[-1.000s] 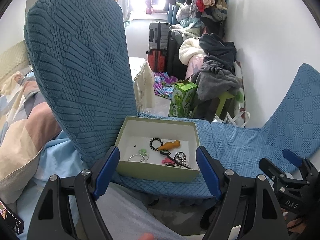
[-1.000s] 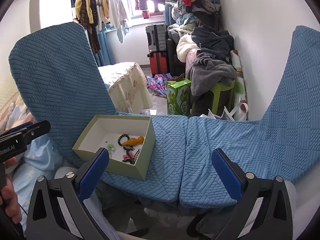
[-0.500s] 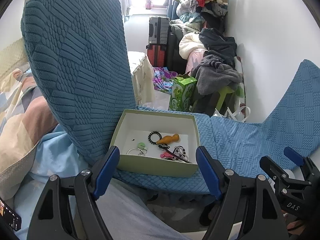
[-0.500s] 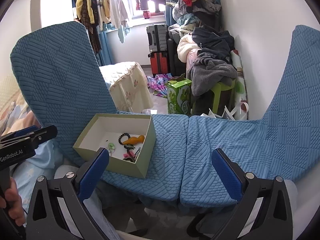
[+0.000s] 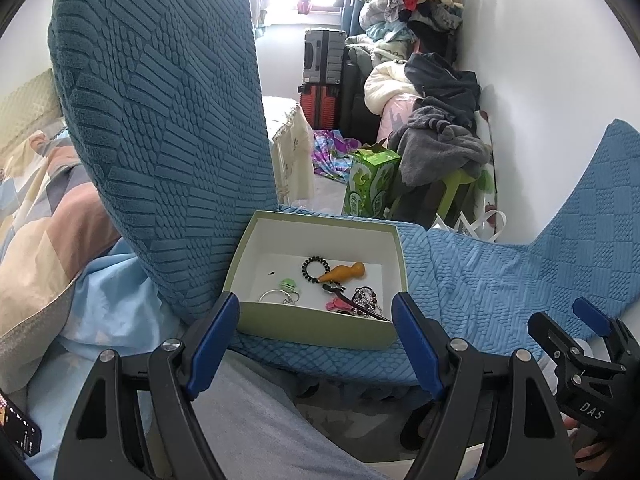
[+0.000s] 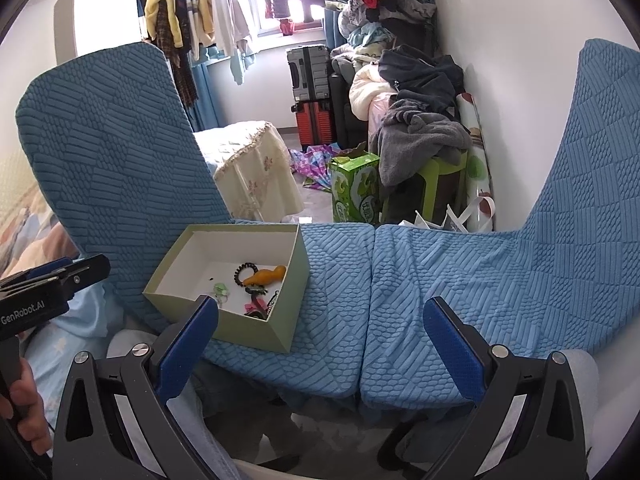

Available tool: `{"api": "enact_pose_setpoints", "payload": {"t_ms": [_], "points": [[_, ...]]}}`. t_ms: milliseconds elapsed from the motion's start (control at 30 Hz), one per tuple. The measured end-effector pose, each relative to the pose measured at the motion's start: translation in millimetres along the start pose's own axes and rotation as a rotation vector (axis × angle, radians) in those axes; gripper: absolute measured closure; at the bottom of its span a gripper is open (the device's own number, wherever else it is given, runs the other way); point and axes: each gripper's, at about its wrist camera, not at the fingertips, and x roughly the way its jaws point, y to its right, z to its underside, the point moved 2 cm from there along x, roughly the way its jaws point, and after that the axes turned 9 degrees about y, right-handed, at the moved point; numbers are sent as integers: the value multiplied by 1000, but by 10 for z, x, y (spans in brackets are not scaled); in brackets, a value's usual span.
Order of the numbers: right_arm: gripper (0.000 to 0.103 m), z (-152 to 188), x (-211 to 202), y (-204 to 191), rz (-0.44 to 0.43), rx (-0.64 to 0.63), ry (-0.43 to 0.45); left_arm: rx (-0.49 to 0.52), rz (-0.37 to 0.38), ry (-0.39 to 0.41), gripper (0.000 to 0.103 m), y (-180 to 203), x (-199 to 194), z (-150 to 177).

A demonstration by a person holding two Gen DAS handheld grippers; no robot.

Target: Organize jewelry

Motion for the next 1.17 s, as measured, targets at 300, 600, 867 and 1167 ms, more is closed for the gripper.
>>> {"api": "enact_pose_setpoints", "payload": {"t_ms": [300, 600, 867, 1167], "points": [[0, 9, -14, 15, 5, -21, 5, 4, 1, 0, 24, -7, 0, 1], [0, 17, -27, 13, 10, -27, 1, 10, -9, -3, 24, -20, 2, 1], [0, 11, -36, 37, 12, -34, -6, 12, -7, -17, 24, -12, 19, 31], [0, 21, -37, 44, 21, -36, -12, 12, 0, -23, 24, -10, 30, 63]]}}
